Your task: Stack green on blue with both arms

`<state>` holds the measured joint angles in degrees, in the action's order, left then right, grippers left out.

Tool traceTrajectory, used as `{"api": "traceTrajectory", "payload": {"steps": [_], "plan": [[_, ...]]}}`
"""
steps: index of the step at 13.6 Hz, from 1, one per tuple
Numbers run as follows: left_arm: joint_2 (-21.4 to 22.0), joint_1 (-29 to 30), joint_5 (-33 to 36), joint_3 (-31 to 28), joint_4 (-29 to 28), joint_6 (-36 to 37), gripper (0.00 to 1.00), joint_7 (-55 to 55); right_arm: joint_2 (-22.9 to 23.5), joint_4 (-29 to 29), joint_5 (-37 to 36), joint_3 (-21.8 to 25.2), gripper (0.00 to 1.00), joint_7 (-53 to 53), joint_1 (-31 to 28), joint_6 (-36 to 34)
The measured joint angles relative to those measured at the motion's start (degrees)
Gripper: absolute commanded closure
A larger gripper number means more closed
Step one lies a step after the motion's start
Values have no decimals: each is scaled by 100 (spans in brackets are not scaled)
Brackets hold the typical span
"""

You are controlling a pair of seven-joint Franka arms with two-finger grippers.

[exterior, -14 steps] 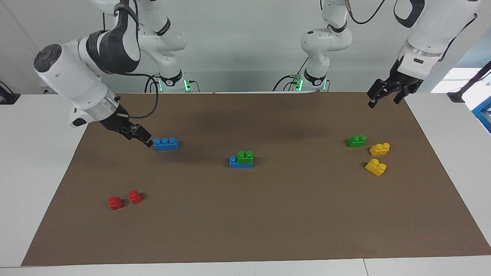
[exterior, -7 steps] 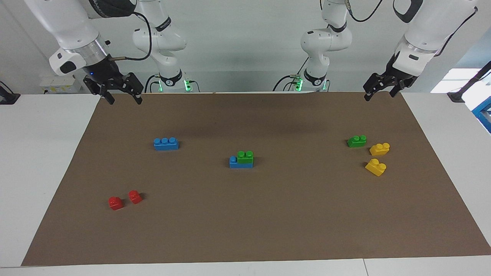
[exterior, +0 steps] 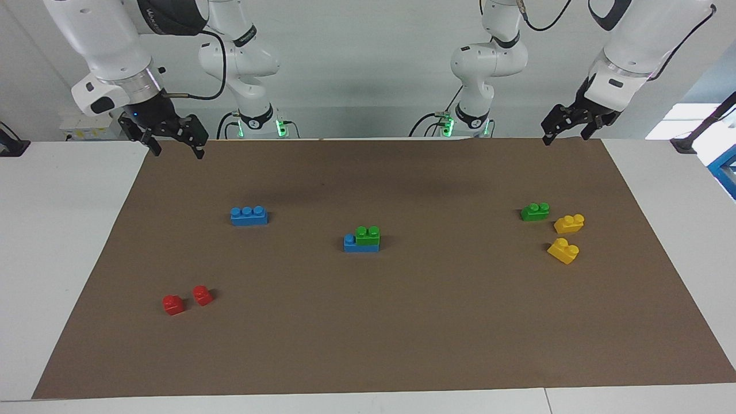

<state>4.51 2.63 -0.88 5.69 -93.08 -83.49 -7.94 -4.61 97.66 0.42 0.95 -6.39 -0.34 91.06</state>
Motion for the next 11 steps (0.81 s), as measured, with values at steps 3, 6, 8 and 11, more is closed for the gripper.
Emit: {"api": "traceTrajectory", "payload": {"steps": [3, 6, 8, 11], "plan": [[3, 0, -6, 1, 9, 0, 0, 0, 4, 286, 0, 6, 0, -56, -3, 251], [11, 0, -8, 12, 32, -4, 0, 7, 6, 530, 0, 11, 0, -135, -3, 492], [11, 0, -8, 16, 43, -5, 0, 12, 3, 543, 0, 11, 0, -171, -3, 496], [13, 0, -10, 24, 47, -7, 0, 23, -5, 543, -64, 11, 0, -185, -3, 497]]}}
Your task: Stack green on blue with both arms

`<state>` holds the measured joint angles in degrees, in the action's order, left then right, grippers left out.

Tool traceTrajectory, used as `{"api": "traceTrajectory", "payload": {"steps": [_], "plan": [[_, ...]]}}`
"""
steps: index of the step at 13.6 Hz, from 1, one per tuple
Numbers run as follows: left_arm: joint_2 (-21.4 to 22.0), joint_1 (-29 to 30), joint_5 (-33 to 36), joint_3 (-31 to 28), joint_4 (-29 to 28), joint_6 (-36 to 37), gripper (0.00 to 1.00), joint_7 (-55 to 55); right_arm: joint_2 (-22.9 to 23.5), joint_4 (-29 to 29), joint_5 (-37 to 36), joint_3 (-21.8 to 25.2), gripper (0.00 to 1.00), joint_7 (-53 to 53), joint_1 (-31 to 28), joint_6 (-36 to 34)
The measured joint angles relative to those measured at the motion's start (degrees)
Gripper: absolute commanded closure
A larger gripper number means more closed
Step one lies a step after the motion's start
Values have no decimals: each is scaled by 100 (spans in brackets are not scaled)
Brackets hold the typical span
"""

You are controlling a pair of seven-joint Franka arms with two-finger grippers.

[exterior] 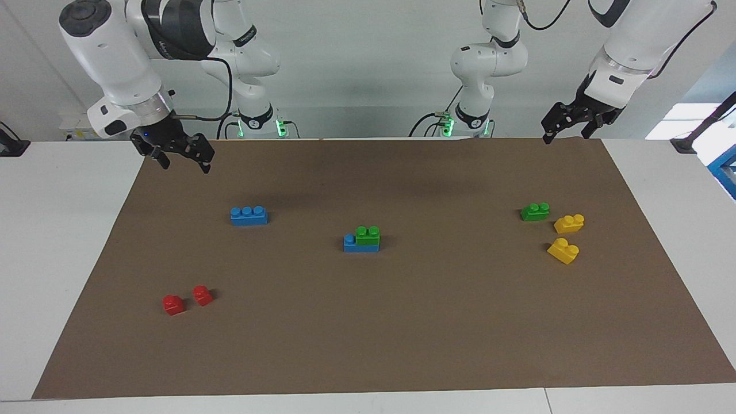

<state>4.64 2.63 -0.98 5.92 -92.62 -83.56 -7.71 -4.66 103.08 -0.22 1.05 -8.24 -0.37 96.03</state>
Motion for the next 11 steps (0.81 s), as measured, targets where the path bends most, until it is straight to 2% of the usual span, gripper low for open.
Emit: {"api": "traceTrajectory", "payload": {"steps": [3, 11], "plan": [[0, -2, -2, 13, 1, 0, 0, 9, 0, 0, -217, -1, 0, 3, 0, 0], [43, -11, -5, 29, 3, 0, 0, 20, 0, 0, -231, -2, 0, 92, 0, 0]]}}
